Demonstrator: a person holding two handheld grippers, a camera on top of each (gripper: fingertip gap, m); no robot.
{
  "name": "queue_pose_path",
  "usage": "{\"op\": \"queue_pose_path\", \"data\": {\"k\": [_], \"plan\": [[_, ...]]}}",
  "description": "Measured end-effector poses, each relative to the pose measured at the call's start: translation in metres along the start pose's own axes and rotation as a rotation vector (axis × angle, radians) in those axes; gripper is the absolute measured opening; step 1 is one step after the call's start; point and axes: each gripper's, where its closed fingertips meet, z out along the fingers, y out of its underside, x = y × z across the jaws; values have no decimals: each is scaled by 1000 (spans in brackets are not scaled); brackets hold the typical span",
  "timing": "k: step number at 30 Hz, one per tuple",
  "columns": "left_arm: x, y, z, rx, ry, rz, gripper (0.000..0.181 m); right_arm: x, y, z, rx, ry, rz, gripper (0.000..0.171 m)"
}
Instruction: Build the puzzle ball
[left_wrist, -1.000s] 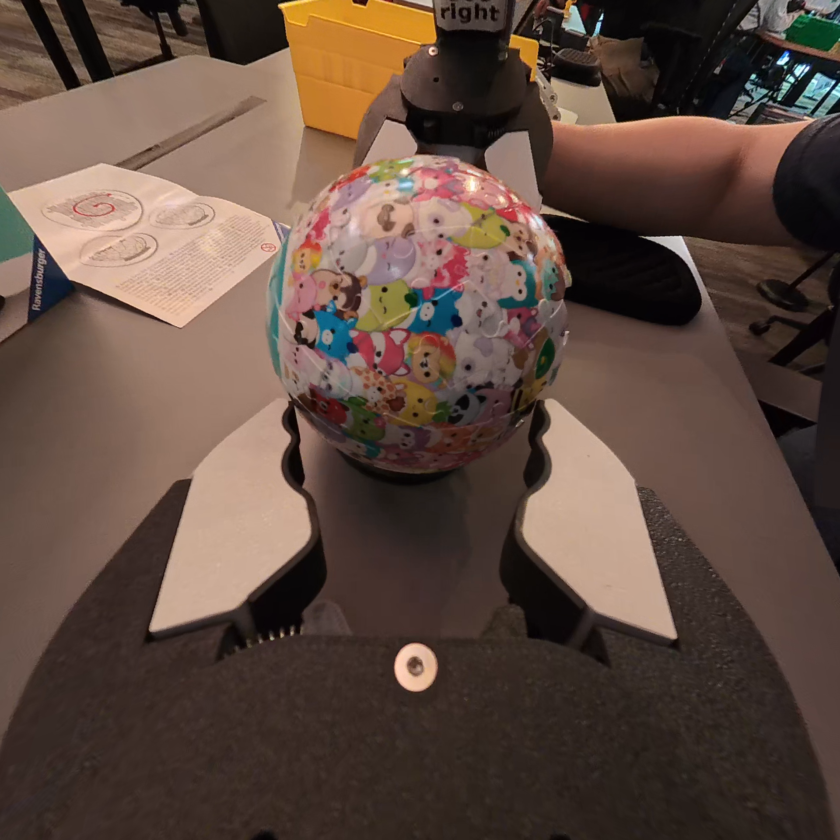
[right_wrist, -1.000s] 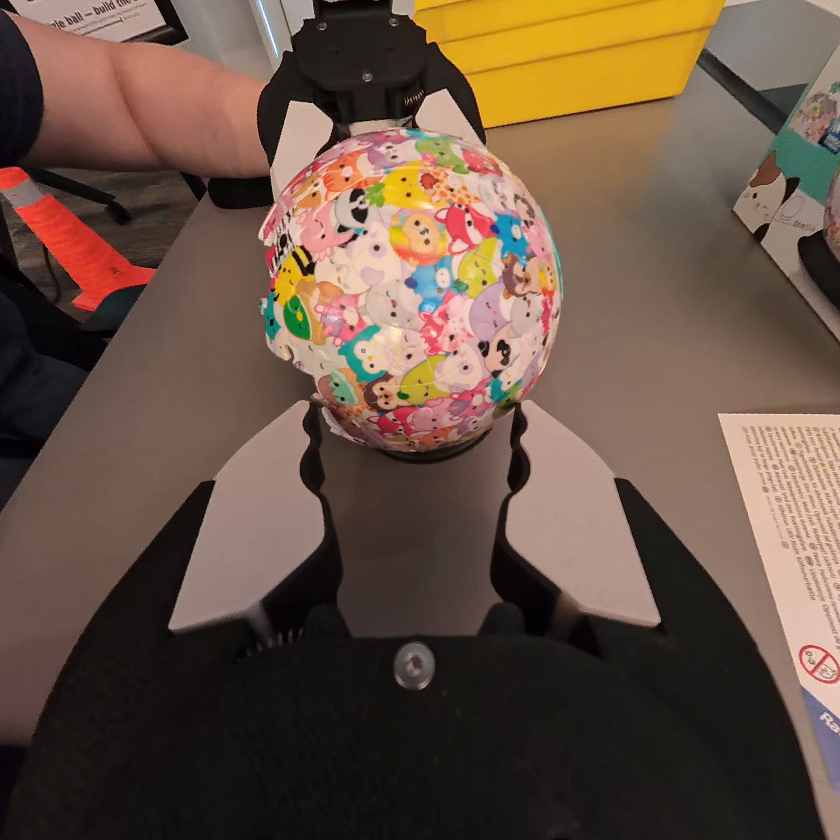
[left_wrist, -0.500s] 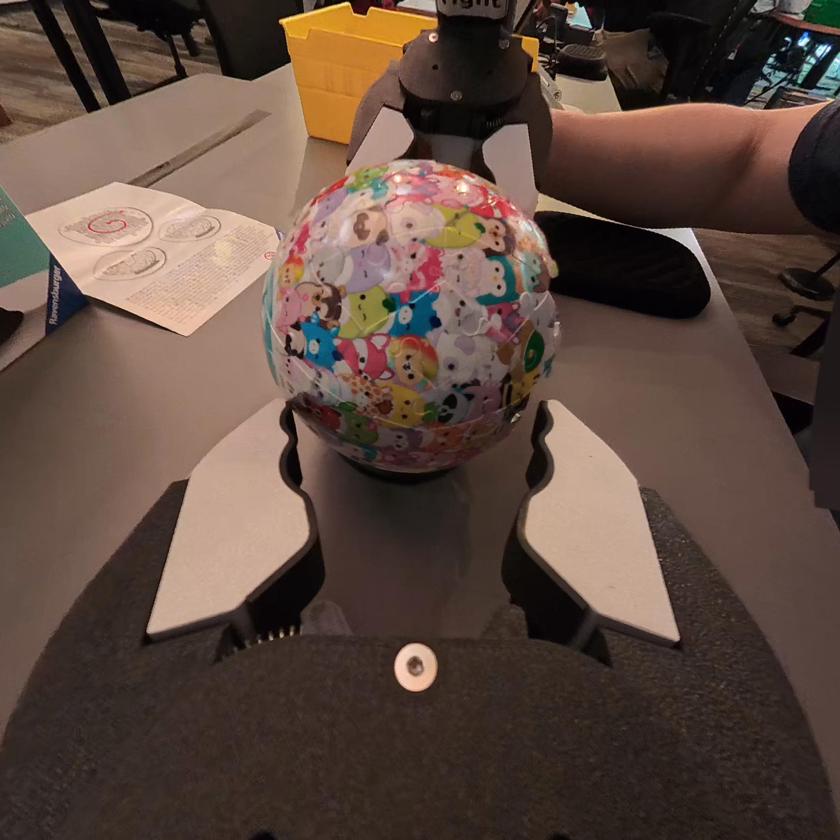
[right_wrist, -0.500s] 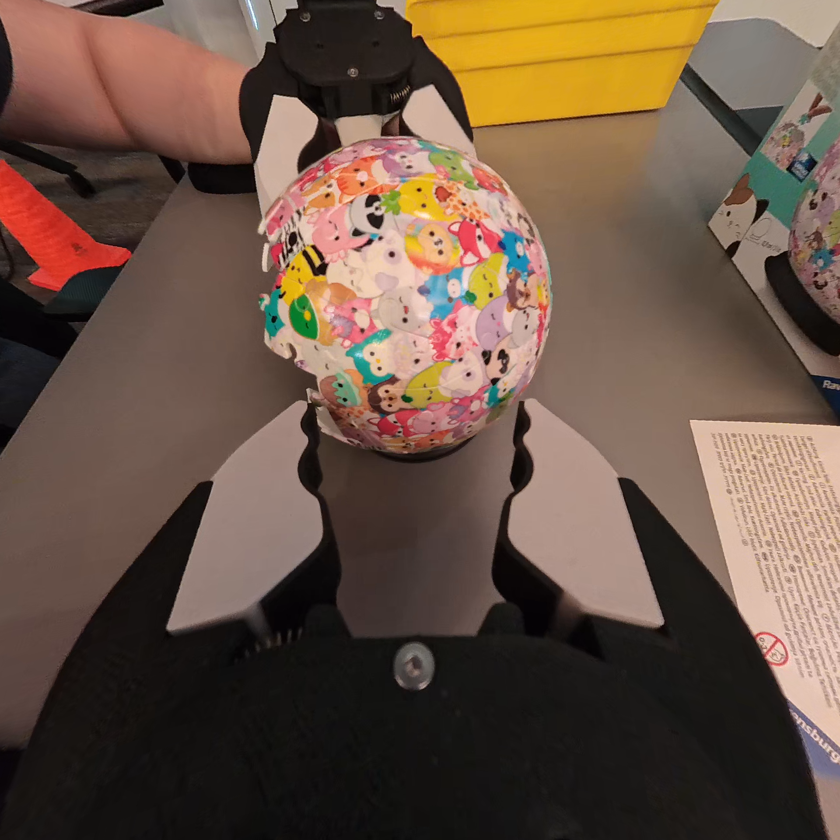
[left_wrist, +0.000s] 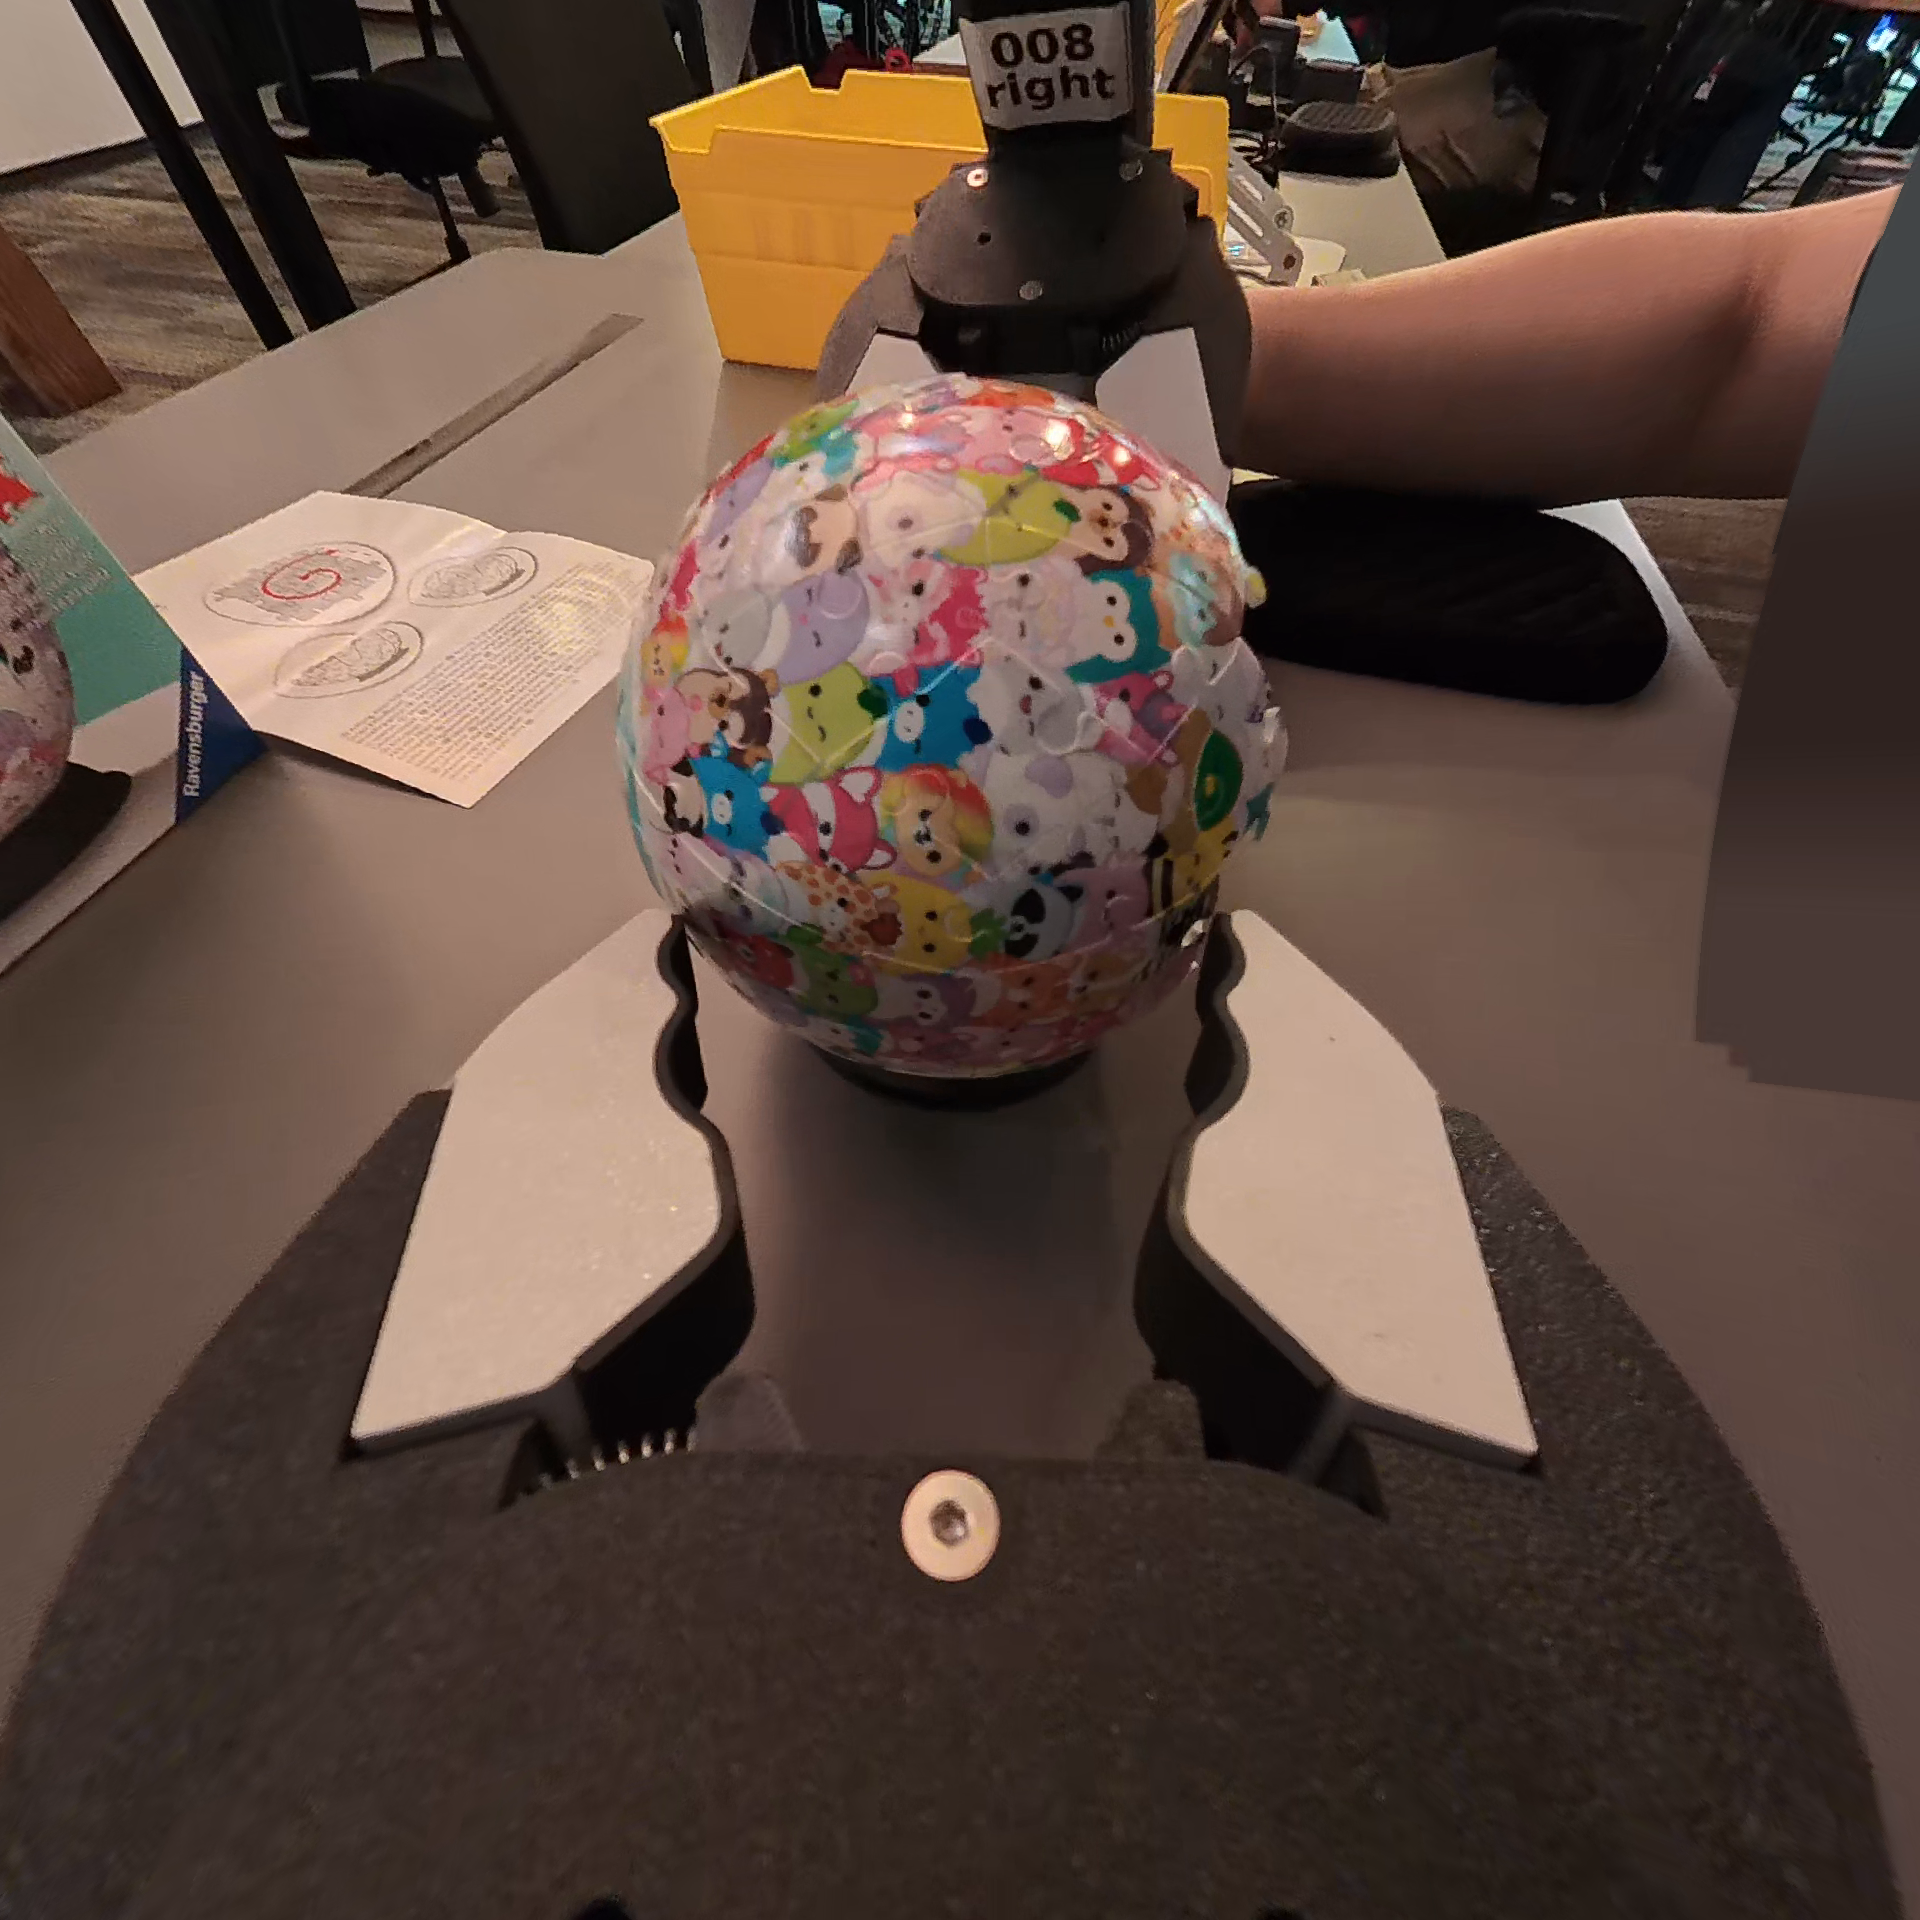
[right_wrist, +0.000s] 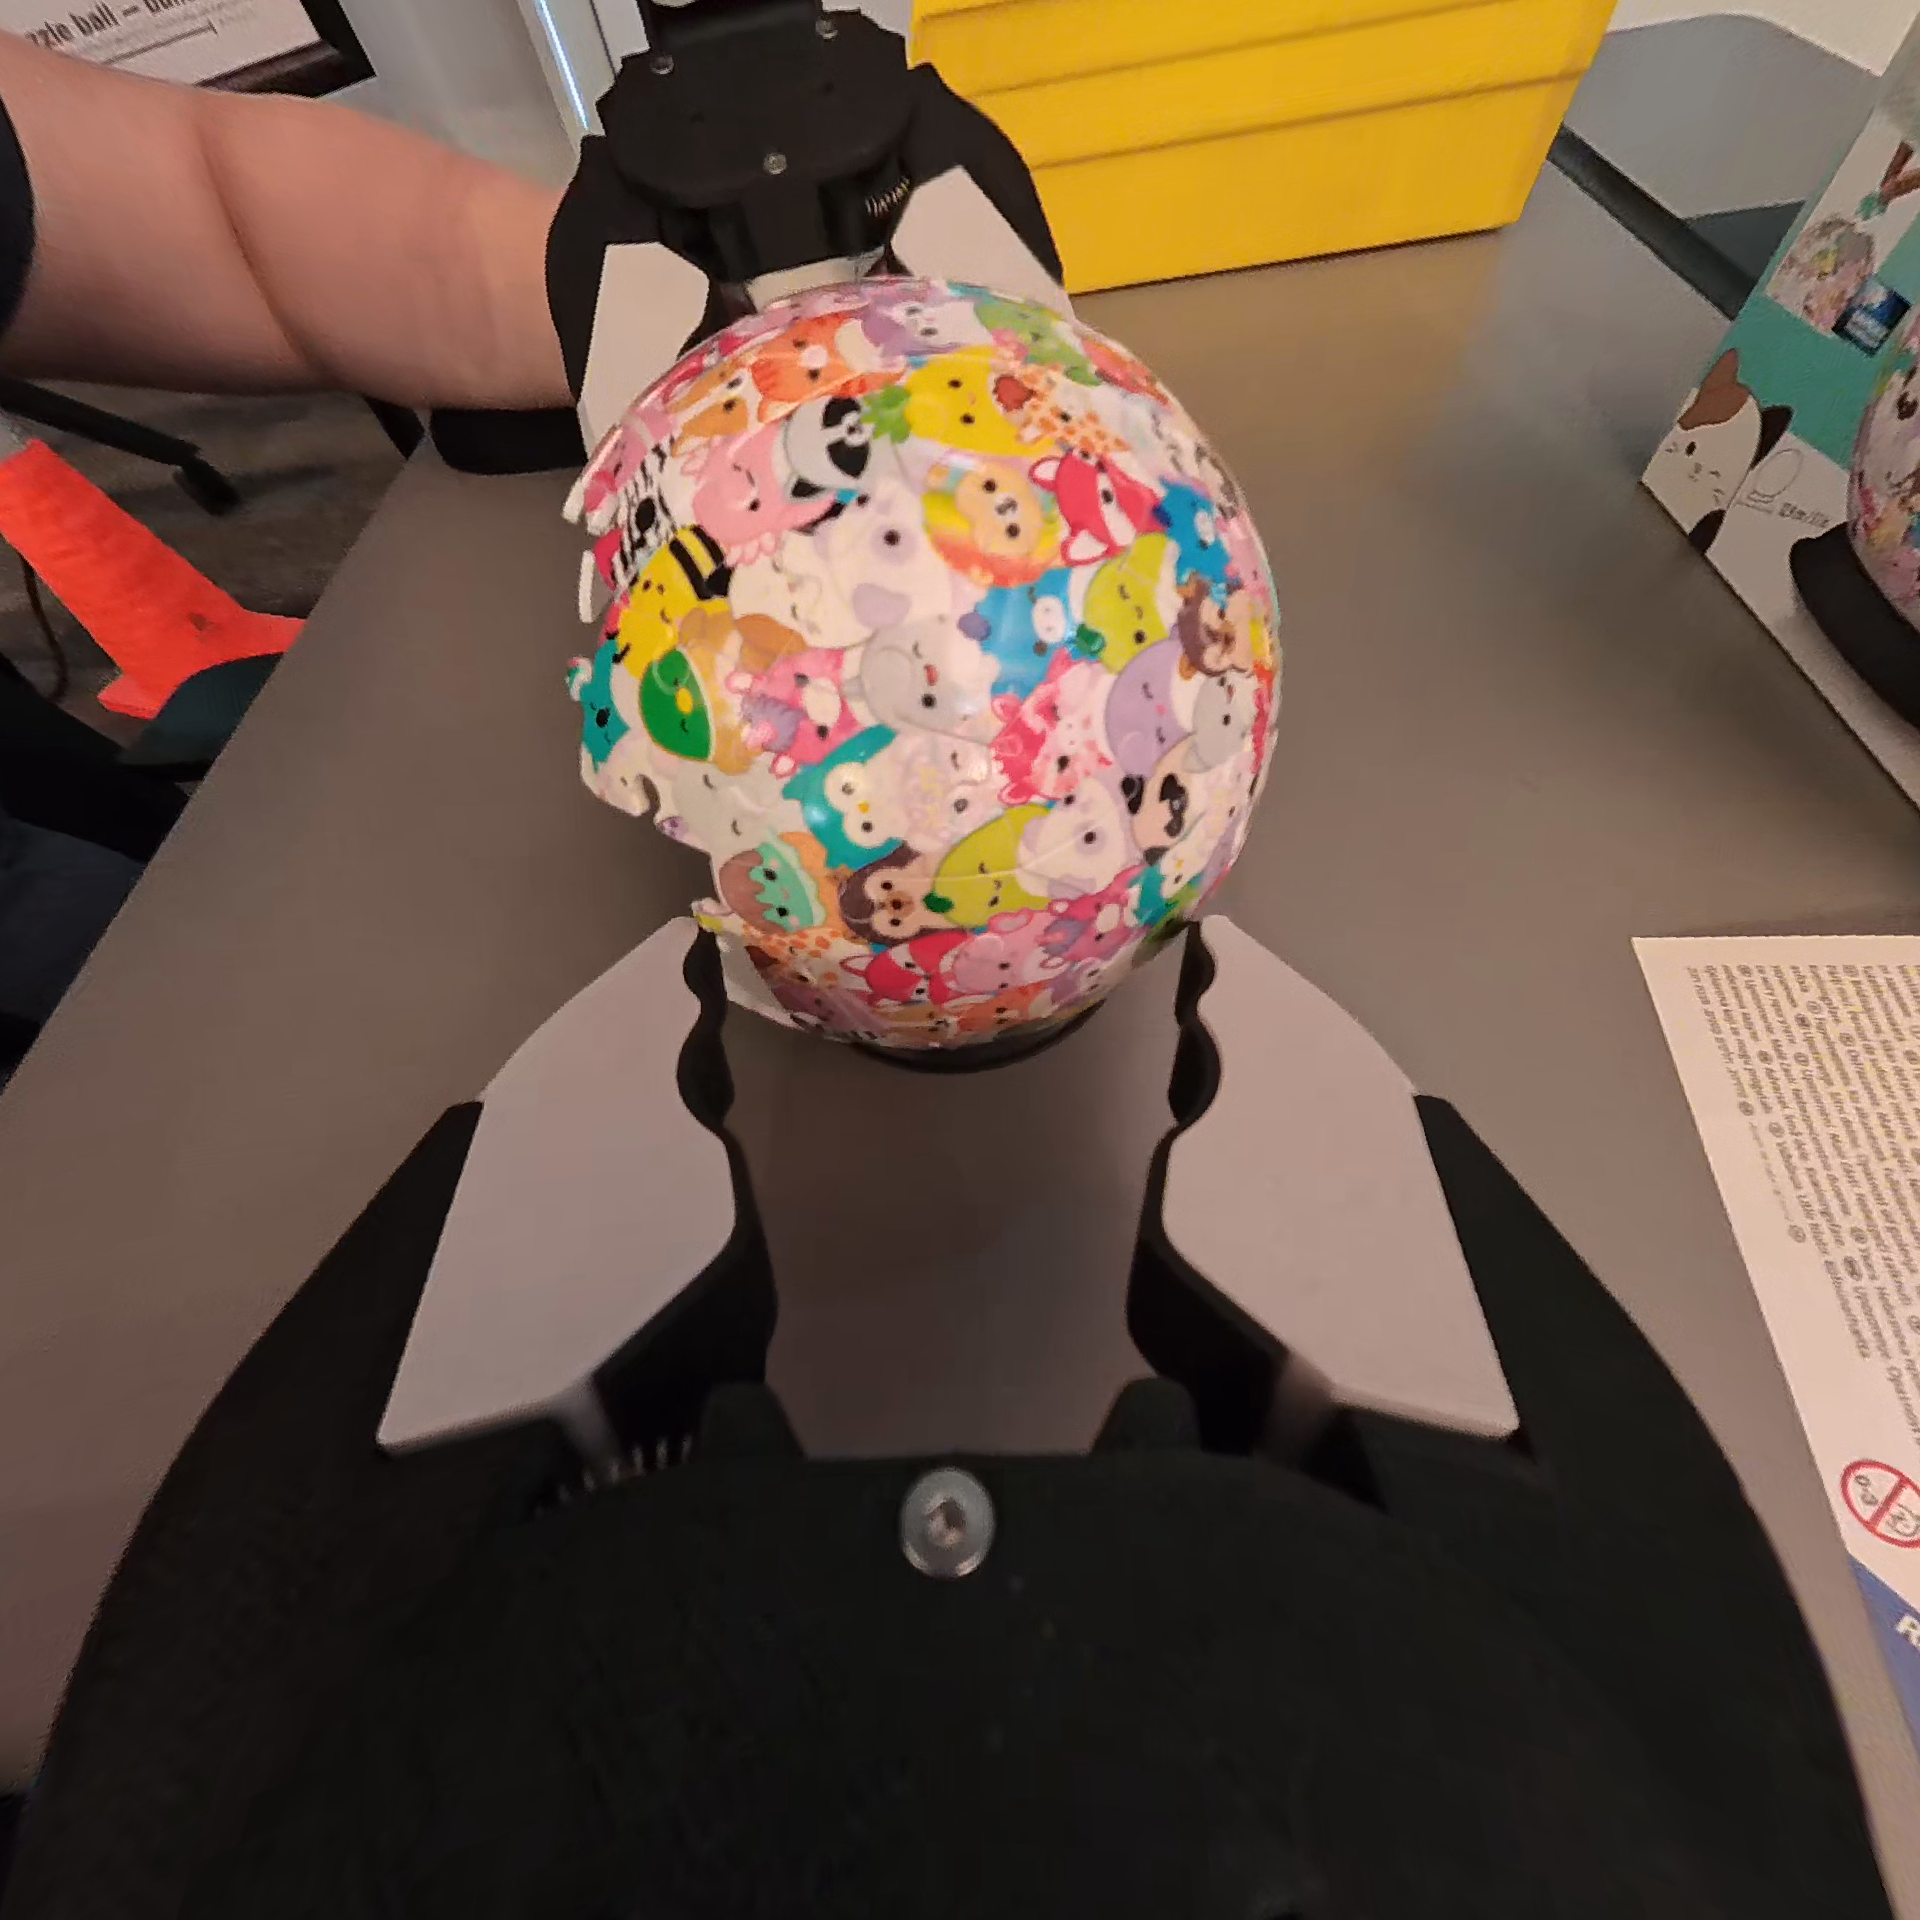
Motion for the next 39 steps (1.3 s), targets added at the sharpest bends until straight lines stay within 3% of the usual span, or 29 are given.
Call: {"op": "queue_pose_path", "data": {"k": [13, 19, 25, 30, 35, 39], "plan": [[7, 3, 3, -48, 75, -209, 93, -6, -3, -5, -52, -69, 196, 85], [12, 4, 5, -61, 81, -180, 98, -7, -1, -7, -88, -94, 225, 85], [11, 0, -3, -16, 48, -73, 105, -7, -13, -15, 12, -88, 161, 87], [3, 2, -17, -30, -94, 188, 112, -15, -13, -38, 87, -4, -98, 97], [-2, 7, -14, -82, -202, 385, 126, 1, 14, -33, -54, 245, -392, 108], [-10, 13, -6, -151, -263, 558, 127, 7, 10, -22, -59, 334, -548, 110]]}}
